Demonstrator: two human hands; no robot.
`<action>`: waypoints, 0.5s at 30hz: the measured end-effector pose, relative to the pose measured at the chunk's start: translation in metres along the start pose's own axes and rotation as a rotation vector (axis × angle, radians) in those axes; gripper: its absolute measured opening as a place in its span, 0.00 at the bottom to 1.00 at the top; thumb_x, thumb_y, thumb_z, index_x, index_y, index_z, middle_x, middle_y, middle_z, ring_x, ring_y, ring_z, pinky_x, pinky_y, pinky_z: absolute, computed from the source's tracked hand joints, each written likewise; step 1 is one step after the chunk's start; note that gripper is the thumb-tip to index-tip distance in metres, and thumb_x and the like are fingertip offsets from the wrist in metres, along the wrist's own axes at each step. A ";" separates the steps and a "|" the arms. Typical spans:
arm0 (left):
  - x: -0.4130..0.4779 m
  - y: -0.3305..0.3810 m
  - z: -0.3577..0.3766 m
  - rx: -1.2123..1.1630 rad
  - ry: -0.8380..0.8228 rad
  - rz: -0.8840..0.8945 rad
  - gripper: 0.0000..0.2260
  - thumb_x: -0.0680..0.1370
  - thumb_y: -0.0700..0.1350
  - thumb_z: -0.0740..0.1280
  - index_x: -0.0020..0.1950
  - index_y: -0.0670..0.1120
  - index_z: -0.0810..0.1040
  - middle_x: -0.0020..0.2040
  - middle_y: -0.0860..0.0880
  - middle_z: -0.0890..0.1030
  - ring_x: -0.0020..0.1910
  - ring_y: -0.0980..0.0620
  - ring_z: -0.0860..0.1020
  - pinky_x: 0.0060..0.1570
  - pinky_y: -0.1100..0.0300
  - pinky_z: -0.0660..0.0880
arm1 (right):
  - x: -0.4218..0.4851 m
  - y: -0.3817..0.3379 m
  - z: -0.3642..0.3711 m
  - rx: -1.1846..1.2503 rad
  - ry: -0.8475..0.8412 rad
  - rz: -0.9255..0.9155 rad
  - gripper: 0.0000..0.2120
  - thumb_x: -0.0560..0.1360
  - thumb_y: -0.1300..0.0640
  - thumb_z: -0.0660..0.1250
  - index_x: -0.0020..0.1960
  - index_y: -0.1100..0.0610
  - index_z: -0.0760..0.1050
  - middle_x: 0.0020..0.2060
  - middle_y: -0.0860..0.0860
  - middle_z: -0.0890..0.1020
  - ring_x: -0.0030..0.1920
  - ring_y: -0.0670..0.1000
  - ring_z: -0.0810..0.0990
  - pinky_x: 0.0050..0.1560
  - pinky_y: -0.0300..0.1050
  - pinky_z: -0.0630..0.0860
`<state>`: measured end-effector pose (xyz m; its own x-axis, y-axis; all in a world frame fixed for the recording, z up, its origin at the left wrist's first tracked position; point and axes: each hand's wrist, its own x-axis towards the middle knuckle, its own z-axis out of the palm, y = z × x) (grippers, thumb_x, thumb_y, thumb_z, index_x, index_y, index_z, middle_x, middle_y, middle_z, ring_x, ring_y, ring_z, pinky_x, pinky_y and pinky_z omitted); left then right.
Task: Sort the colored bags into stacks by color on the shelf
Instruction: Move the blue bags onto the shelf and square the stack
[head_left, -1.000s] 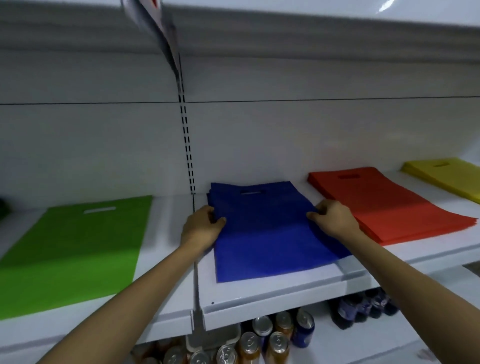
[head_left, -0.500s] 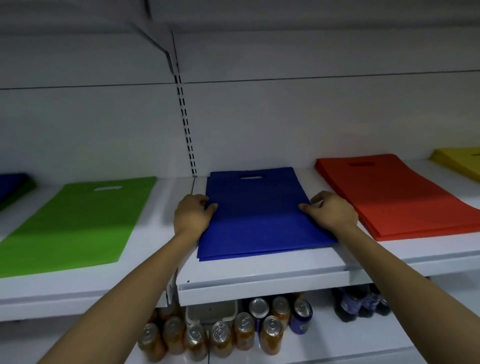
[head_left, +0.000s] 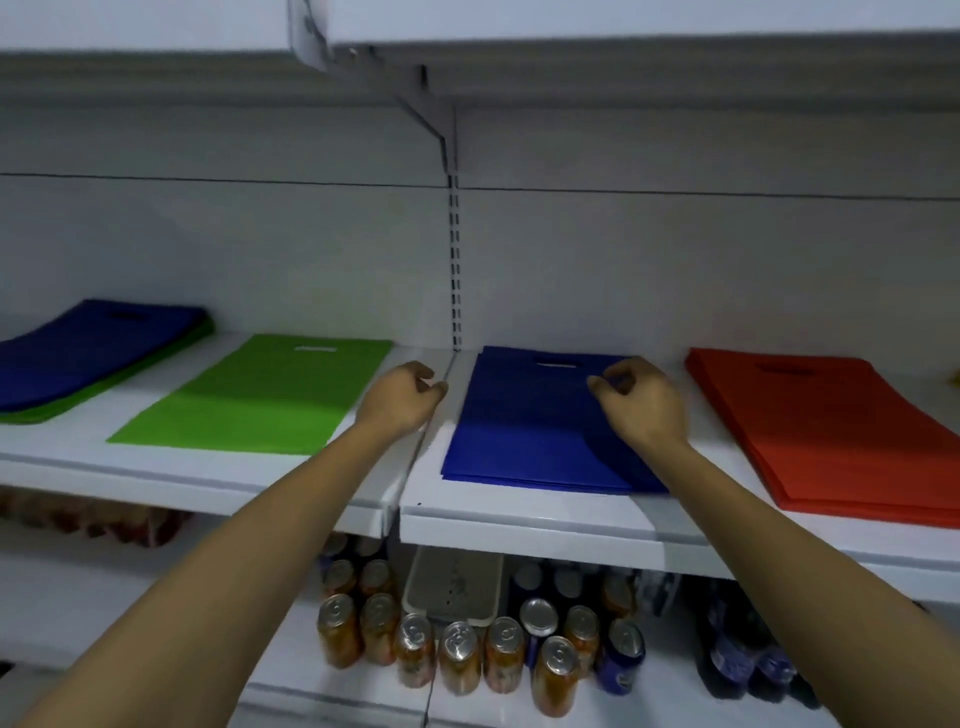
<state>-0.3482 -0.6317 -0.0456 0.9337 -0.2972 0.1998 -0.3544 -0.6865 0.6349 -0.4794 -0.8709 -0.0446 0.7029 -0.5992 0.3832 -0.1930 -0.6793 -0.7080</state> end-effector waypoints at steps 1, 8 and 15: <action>-0.005 -0.005 -0.013 0.016 0.031 -0.013 0.17 0.78 0.51 0.66 0.63 0.44 0.77 0.58 0.45 0.81 0.59 0.44 0.77 0.54 0.58 0.71 | 0.000 -0.011 0.006 0.016 -0.021 -0.030 0.13 0.75 0.47 0.68 0.54 0.54 0.77 0.41 0.48 0.78 0.44 0.53 0.78 0.42 0.44 0.74; -0.046 -0.067 -0.120 0.137 0.282 -0.145 0.15 0.77 0.52 0.67 0.60 0.46 0.78 0.54 0.46 0.82 0.57 0.44 0.78 0.54 0.55 0.73 | -0.015 -0.093 0.059 0.116 -0.237 -0.175 0.09 0.75 0.47 0.67 0.49 0.53 0.77 0.42 0.47 0.81 0.44 0.51 0.79 0.44 0.47 0.78; -0.108 -0.150 -0.218 0.186 0.417 -0.277 0.12 0.77 0.53 0.65 0.57 0.50 0.79 0.50 0.52 0.81 0.53 0.47 0.78 0.52 0.53 0.75 | -0.055 -0.189 0.129 0.174 -0.367 -0.303 0.09 0.74 0.46 0.68 0.40 0.51 0.77 0.35 0.47 0.80 0.41 0.52 0.79 0.39 0.43 0.72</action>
<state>-0.3847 -0.3522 0.0004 0.9215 0.1744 0.3470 -0.0599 -0.8191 0.5705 -0.3933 -0.6556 -0.0082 0.9101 -0.1760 0.3751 0.1520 -0.7003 -0.6974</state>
